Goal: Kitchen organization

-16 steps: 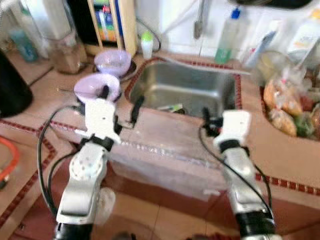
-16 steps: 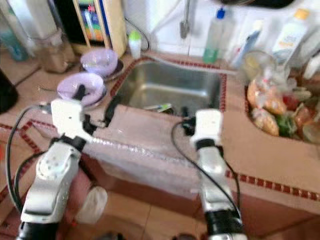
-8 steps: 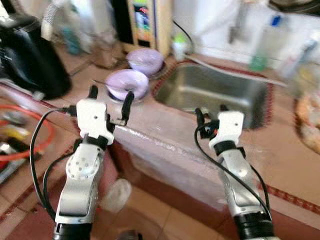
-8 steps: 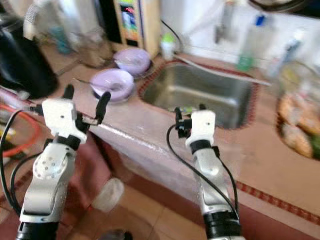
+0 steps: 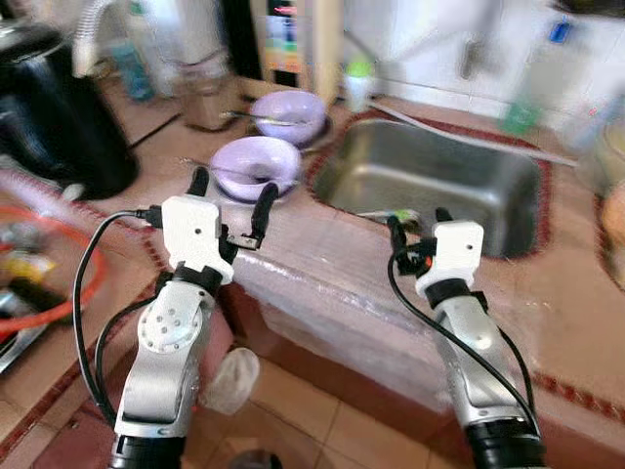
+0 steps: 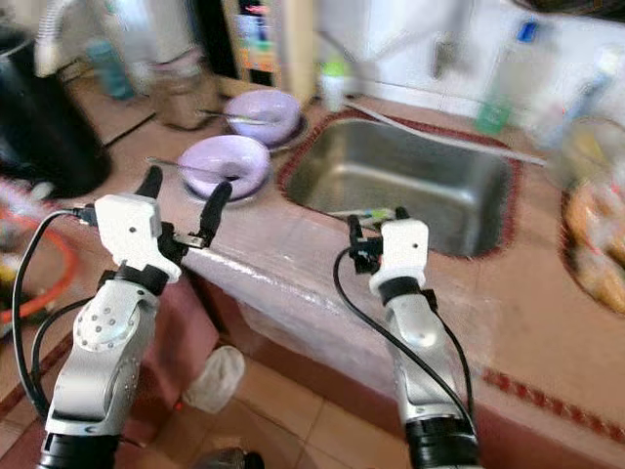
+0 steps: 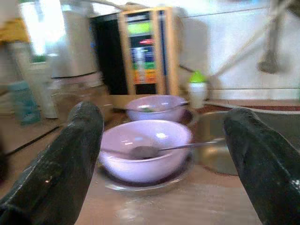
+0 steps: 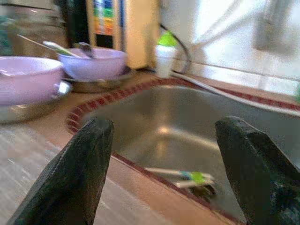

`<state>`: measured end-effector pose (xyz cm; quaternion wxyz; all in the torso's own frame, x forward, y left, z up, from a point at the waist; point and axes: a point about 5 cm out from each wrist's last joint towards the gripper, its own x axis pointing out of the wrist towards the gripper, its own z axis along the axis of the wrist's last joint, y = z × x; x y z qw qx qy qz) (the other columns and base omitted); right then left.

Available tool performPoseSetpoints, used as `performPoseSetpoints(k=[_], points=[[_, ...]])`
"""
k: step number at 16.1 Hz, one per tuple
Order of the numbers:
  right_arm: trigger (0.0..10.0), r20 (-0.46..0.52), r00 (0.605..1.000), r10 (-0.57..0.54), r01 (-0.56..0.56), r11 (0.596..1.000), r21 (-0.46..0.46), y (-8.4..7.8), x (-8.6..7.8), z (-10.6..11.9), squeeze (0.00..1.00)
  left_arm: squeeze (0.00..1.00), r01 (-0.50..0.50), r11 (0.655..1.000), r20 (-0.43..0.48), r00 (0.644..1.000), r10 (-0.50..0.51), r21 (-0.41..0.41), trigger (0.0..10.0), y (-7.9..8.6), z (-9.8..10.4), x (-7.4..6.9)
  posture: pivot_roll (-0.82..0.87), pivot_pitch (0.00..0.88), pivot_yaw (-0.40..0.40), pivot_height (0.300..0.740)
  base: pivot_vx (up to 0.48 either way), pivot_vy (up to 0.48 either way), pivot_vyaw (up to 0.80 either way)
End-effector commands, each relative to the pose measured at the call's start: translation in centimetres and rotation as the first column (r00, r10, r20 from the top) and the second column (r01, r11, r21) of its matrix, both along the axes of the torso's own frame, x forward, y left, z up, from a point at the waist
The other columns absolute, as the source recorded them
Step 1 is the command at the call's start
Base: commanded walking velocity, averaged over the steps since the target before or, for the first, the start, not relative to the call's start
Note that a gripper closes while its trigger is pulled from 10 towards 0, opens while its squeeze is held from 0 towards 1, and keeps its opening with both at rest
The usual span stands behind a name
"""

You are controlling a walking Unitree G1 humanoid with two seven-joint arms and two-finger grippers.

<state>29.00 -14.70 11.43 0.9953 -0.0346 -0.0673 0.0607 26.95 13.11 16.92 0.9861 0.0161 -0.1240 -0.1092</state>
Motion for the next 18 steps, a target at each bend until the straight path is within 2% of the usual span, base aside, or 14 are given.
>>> performPoseSetpoints(k=[1,9,14,16,18], points=[[10.0,0.039,0.999,0.020,-0.020,1.000,0.015,0.6,0.2,0.9,0.00,0.00,-0.001,1.000,0.005,1.000,0.000,0.003,10.0,0.3,0.2,-0.1,0.00,0.000,0.053,0.740,0.307,0.000,0.00],[10.0,0.034,0.999,0.023,-0.024,0.999,0.023,0.5,0.4,0.7,0.00,0.00,0.021,1.000,0.000,1.000,-0.021,0.001,10.0,-0.1,0.1,-0.1,0.00,0.000,0.051,0.740,0.314,0.000,0.00],[10.0,0.023,1.000,0.009,-0.010,1.000,0.002,0.2,0.4,0.4,0.00,0.00,0.055,0.998,-0.010,0.998,-0.055,-0.008,10.0,-0.7,-0.3,-0.3,0.00,0.000,0.046,0.740,0.000,0.000,0.00],[10.0,0.003,1.000,-0.011,0.011,1.000,-0.004,0.0,0.5,0.2,0.00,0.00,0.090,0.996,-0.038,0.995,-0.090,-0.008,10.0,-0.9,-0.9,-0.5,0.00,0.000,0.043,0.740,0.000,0.000,0.00],[10.0,-0.016,1.000,-0.005,0.005,1.000,-0.003,0.0,0.6,0.1,0.00,0.00,0.174,0.984,-0.050,0.984,-0.173,0.030,10.0,-1.4,-1.7,-1.2,-0.01,0.000,0.039,0.740,0.000,0.000,0.00]])
